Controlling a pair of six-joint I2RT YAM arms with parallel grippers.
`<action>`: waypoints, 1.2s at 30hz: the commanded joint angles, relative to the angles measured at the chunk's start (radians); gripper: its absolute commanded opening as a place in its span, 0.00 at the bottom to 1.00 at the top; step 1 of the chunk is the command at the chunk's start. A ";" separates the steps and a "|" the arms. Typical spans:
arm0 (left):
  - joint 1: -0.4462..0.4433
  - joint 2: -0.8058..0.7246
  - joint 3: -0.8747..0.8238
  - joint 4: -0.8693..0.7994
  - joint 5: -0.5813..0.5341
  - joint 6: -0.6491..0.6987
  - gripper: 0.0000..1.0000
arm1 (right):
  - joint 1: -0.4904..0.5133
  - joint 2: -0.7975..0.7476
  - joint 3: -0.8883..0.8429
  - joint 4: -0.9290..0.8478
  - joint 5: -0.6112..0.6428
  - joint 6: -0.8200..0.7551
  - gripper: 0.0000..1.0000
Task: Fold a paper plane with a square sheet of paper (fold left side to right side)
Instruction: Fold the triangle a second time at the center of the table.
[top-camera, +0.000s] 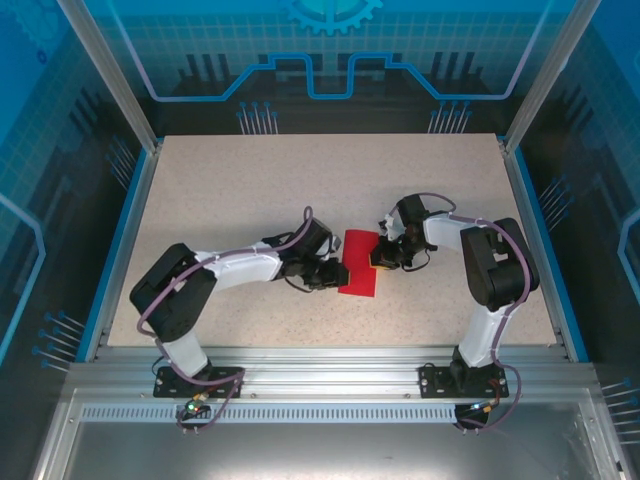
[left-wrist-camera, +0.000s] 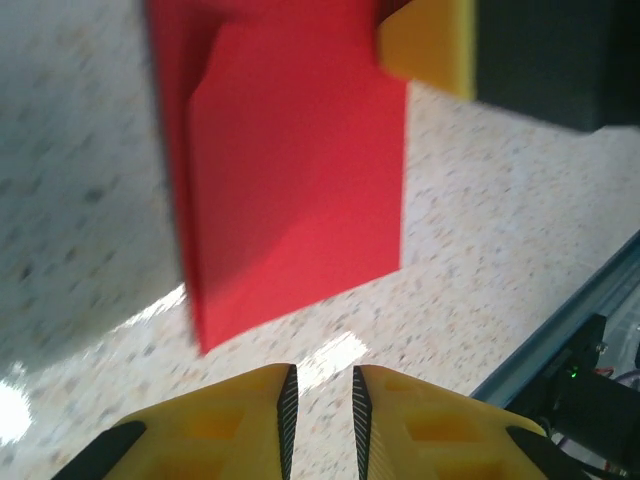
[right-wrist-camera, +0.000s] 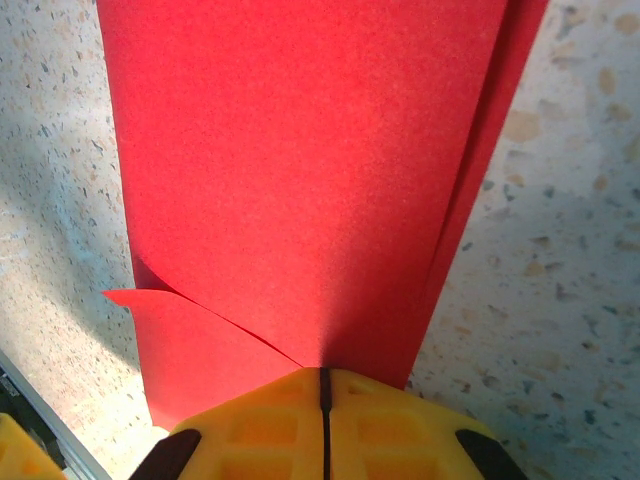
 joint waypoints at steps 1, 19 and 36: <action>0.010 0.071 0.059 -0.043 0.021 0.035 0.26 | 0.007 0.021 -0.002 -0.030 0.079 -0.015 0.07; -0.016 0.193 0.096 -0.167 -0.077 0.060 0.26 | 0.020 -0.181 -0.011 -0.089 0.046 -0.027 0.05; -0.022 0.187 0.082 -0.182 -0.118 0.045 0.26 | 0.177 -0.024 -0.007 0.003 -0.037 0.065 0.04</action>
